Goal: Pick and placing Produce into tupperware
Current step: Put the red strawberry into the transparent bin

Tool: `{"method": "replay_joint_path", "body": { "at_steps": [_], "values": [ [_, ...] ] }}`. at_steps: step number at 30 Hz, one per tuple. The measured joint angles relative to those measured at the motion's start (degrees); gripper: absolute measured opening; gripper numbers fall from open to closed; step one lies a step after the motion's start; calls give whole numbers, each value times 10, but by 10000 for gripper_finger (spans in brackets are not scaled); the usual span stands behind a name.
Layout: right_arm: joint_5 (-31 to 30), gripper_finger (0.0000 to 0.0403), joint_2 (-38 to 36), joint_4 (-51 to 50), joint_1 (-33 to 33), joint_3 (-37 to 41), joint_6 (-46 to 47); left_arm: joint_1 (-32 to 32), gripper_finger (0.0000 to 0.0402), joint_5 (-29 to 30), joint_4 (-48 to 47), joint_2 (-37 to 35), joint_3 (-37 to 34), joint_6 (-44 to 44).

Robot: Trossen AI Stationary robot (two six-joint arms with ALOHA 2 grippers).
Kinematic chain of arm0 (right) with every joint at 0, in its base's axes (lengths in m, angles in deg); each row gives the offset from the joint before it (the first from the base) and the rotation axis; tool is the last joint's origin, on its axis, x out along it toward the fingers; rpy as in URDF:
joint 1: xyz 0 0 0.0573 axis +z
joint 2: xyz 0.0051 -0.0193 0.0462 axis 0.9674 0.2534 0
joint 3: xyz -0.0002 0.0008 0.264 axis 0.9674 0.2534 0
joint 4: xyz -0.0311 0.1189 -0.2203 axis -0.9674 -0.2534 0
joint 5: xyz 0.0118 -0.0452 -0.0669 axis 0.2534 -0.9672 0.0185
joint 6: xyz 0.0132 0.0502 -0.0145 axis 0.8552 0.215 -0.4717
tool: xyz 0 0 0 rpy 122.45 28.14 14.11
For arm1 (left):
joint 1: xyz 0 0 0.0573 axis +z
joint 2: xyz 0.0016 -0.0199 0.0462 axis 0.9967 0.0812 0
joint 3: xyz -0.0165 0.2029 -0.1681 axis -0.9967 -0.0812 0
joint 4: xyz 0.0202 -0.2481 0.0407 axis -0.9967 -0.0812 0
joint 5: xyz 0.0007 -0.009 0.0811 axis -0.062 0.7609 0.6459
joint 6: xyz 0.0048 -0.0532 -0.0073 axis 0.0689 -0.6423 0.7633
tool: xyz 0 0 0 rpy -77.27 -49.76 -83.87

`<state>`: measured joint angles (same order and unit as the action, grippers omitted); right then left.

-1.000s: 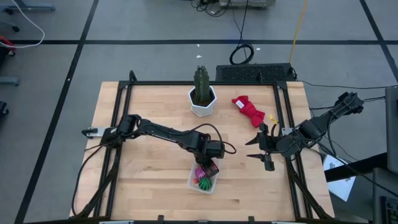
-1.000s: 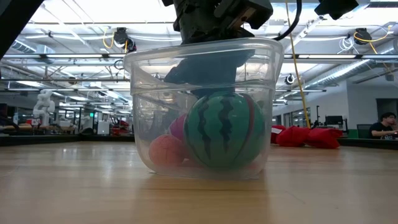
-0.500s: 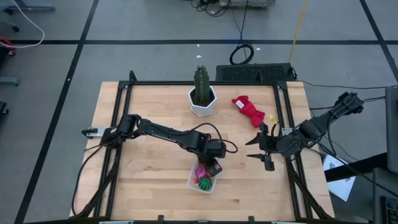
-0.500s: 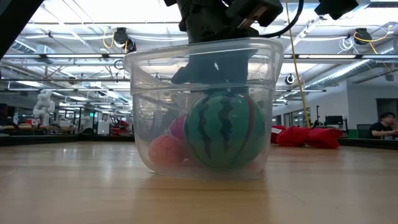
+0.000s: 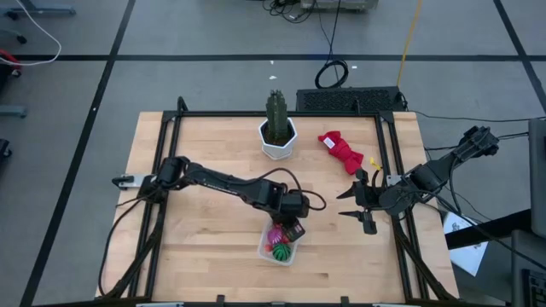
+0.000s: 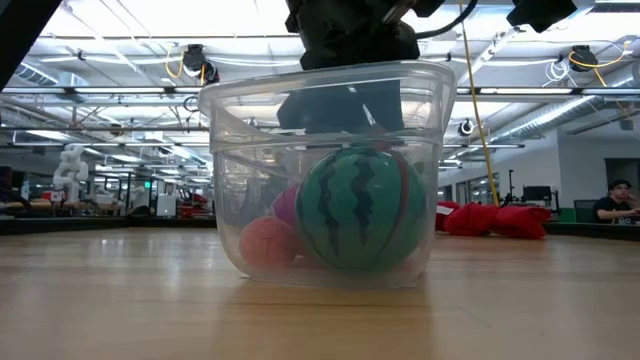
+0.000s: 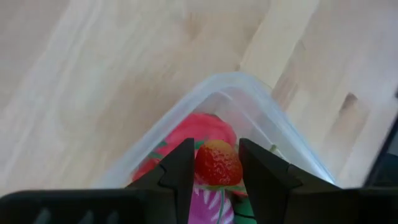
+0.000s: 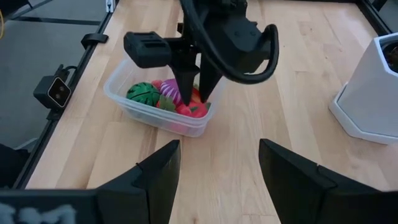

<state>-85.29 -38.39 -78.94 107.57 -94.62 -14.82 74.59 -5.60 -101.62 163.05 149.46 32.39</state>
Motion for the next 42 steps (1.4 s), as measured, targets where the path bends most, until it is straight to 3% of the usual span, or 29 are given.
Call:
{"method": "replay_joint_path", "body": {
  "at_steps": [42],
  "values": [
    [30,209,0,0,1,0,11,-41,125,23,-35,1,0,24]
  ]
}}
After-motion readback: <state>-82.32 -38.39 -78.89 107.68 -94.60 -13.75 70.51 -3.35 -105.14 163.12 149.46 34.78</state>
